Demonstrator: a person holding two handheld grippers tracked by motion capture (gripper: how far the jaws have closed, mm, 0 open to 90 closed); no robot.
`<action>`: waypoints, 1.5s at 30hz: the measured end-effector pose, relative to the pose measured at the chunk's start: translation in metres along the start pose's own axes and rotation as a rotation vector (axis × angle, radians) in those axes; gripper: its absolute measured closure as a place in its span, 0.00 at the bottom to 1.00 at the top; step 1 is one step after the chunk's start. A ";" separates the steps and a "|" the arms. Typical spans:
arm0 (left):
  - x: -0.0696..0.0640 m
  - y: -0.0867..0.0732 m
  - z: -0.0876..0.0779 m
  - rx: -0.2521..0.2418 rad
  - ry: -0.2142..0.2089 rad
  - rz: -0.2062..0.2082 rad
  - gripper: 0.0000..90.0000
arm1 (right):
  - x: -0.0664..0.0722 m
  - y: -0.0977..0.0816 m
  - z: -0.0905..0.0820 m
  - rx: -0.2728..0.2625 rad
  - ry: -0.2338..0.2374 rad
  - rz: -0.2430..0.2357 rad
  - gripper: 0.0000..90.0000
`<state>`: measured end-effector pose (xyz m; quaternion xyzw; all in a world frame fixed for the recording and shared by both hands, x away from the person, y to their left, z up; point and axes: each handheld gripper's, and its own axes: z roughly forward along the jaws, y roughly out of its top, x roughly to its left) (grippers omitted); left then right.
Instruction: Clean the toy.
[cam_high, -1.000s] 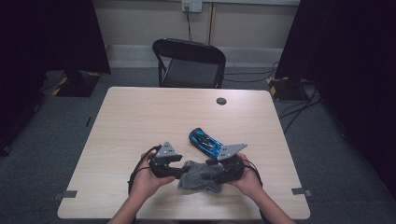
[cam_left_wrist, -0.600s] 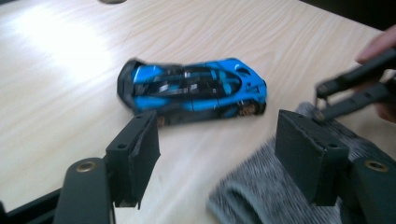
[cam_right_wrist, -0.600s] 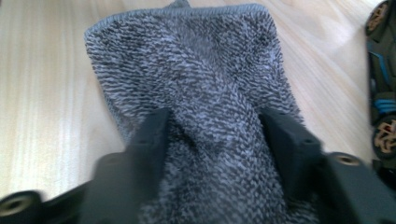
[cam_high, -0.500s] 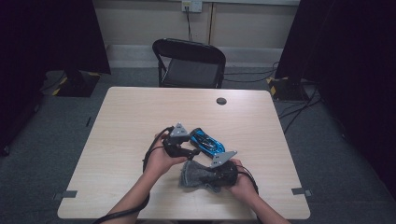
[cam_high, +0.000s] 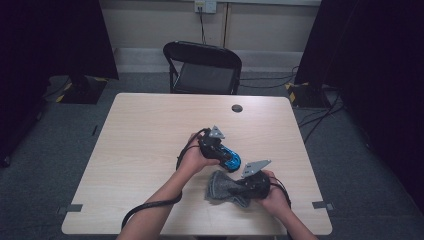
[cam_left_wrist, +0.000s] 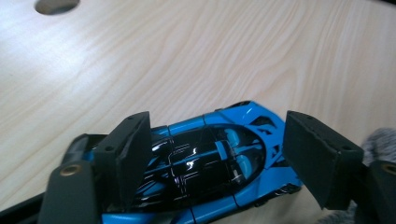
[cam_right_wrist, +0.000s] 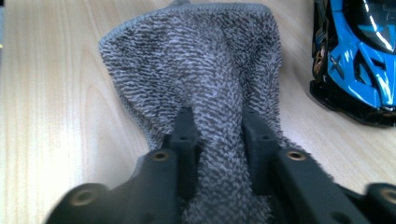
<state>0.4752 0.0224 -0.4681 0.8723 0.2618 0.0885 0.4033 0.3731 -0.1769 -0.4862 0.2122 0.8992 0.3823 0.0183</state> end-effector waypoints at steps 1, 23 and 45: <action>-0.001 -0.001 0.003 0.012 -0.007 0.005 0.26 | 0.001 -0.001 0.000 -0.012 -0.016 0.002 0.60; 0.017 -0.016 0.012 -0.011 -0.016 0.065 0.03 | 0.008 -0.001 0.006 0.005 -0.074 -0.011 0.48; 0.026 -0.019 0.006 -0.010 -0.016 0.081 0.07 | -0.032 0.011 -0.004 0.089 -0.068 0.091 0.84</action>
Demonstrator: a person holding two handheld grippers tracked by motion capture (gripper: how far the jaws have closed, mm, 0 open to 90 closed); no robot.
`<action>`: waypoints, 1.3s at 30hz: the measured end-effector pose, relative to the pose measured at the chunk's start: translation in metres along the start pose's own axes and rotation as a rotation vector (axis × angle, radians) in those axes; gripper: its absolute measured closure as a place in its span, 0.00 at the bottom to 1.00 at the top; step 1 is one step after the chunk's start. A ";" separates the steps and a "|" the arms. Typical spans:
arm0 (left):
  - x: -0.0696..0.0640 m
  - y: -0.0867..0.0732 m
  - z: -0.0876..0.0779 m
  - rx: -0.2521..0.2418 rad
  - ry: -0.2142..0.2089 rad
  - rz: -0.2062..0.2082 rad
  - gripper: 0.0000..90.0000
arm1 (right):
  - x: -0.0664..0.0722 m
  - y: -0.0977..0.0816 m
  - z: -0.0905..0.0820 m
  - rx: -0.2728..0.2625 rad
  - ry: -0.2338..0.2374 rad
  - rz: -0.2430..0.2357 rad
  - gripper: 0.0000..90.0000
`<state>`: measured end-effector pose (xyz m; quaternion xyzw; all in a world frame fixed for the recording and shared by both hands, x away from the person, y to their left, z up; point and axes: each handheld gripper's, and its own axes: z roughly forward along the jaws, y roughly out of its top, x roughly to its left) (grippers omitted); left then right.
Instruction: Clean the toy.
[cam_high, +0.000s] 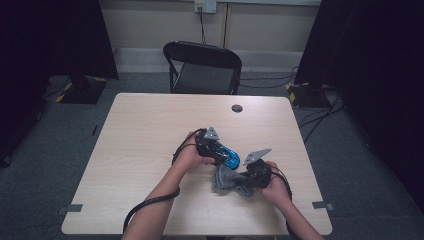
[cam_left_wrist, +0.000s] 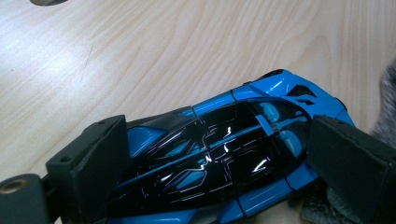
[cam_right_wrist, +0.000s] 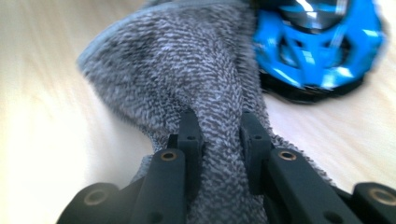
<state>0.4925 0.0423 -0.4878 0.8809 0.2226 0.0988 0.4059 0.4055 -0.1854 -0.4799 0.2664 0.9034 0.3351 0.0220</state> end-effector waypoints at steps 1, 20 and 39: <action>0.000 0.000 0.000 -0.002 0.000 0.000 0.07 | -0.002 -0.001 -0.001 -0.002 -0.005 0.001 0.84; 0.002 -0.002 0.000 -0.015 -0.008 0.008 0.07 | -0.049 -0.003 -0.016 0.037 -0.069 0.056 0.83; 0.002 -0.001 0.000 -0.013 -0.011 0.006 0.07 | -0.076 0.005 -0.018 0.056 -0.172 0.111 0.83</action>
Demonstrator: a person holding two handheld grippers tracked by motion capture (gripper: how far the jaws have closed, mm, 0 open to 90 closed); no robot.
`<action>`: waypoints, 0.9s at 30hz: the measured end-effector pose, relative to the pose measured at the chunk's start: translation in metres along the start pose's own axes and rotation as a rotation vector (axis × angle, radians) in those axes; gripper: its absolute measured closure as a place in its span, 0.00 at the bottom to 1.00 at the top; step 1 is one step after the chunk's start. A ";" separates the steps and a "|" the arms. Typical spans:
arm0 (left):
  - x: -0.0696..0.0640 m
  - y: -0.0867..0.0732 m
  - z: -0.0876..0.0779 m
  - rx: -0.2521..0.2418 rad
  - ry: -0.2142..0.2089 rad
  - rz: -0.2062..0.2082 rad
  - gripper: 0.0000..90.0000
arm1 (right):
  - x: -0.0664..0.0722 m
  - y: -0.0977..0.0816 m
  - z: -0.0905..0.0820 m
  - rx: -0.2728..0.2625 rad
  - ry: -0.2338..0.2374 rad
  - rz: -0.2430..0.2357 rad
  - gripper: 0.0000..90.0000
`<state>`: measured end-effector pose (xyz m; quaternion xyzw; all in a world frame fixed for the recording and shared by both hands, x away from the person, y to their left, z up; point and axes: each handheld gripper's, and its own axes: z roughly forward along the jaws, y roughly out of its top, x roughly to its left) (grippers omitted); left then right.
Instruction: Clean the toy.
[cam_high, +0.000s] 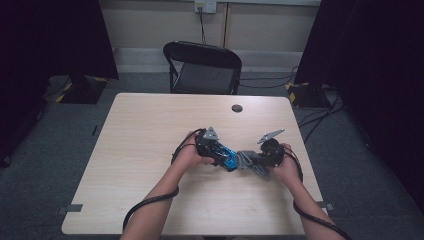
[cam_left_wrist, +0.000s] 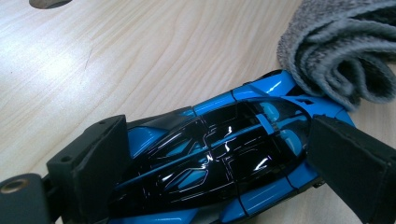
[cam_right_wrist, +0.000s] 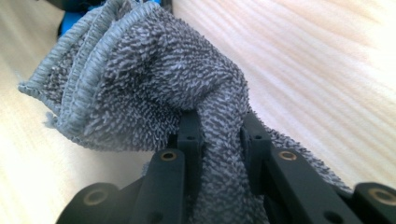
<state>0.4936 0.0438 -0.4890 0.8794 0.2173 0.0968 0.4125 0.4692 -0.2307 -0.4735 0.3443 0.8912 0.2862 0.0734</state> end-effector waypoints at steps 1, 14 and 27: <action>0.000 0.000 0.000 0.000 0.000 -0.001 0.07 | 0.000 0.000 0.000 -0.002 0.001 0.003 0.83; 0.000 0.000 0.000 0.002 0.000 0.000 0.07 | -0.009 0.004 0.001 -0.012 -0.057 0.043 0.83; 0.000 -0.001 0.000 -0.001 -0.001 0.004 0.07 | -0.014 0.002 -0.012 -0.075 -0.099 0.074 0.83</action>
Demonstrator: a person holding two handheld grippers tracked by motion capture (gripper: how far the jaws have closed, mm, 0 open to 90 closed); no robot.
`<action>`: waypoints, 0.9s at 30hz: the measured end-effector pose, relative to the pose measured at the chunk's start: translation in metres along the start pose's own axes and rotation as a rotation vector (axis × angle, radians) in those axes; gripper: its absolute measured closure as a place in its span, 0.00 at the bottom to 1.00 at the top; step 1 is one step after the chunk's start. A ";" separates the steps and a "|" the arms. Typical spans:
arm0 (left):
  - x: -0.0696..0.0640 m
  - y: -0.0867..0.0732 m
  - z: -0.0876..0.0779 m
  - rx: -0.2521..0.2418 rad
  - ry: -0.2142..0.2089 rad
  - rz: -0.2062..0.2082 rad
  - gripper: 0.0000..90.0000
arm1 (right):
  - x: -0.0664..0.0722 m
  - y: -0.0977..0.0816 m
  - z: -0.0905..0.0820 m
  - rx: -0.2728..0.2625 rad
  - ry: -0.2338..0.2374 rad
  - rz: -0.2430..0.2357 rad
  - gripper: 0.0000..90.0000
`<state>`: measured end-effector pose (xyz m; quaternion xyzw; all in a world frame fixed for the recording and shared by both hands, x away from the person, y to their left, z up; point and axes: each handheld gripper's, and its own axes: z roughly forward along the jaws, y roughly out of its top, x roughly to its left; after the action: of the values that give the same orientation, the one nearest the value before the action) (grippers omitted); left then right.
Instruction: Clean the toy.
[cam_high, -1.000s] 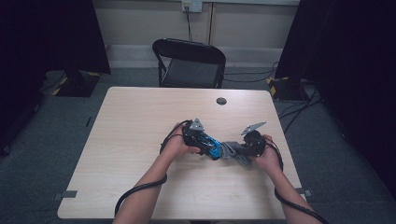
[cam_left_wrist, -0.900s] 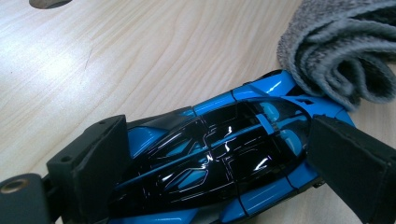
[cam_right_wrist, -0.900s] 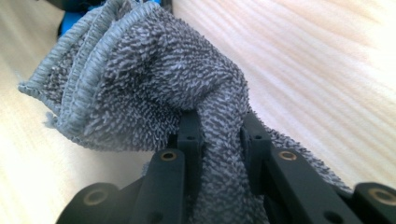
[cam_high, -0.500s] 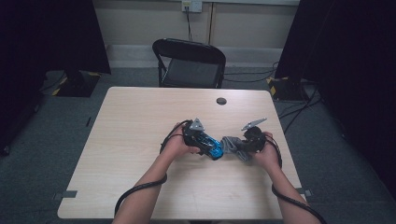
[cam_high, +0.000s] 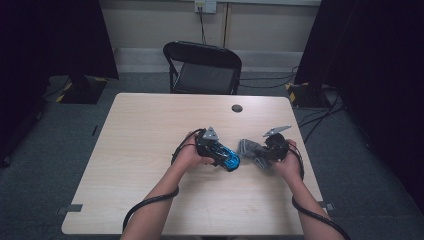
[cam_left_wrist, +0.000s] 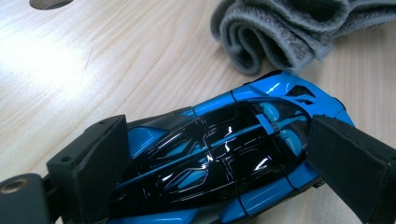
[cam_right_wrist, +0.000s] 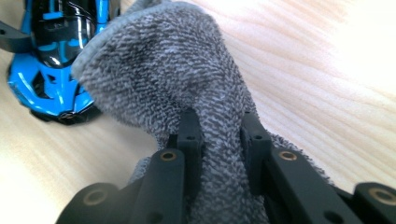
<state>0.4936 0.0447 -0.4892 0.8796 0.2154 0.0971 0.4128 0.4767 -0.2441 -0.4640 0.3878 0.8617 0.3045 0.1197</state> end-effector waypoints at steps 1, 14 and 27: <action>0.000 0.000 0.000 -0.001 0.001 -0.001 0.07 | 0.000 -0.001 -0.002 -0.006 0.004 0.002 0.83; 0.000 0.000 0.000 -0.003 -0.001 -0.004 0.07 | 0.007 -0.015 -0.032 -0.092 0.072 -0.020 0.83; 0.000 0.002 0.000 0.011 -0.001 -0.003 0.07 | 0.043 -0.025 -0.045 -0.119 0.183 -0.097 0.83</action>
<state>0.4941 0.0433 -0.4881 0.8816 0.2173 0.0949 0.4082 0.4137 -0.2447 -0.4427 0.3083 0.8672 0.3830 0.0782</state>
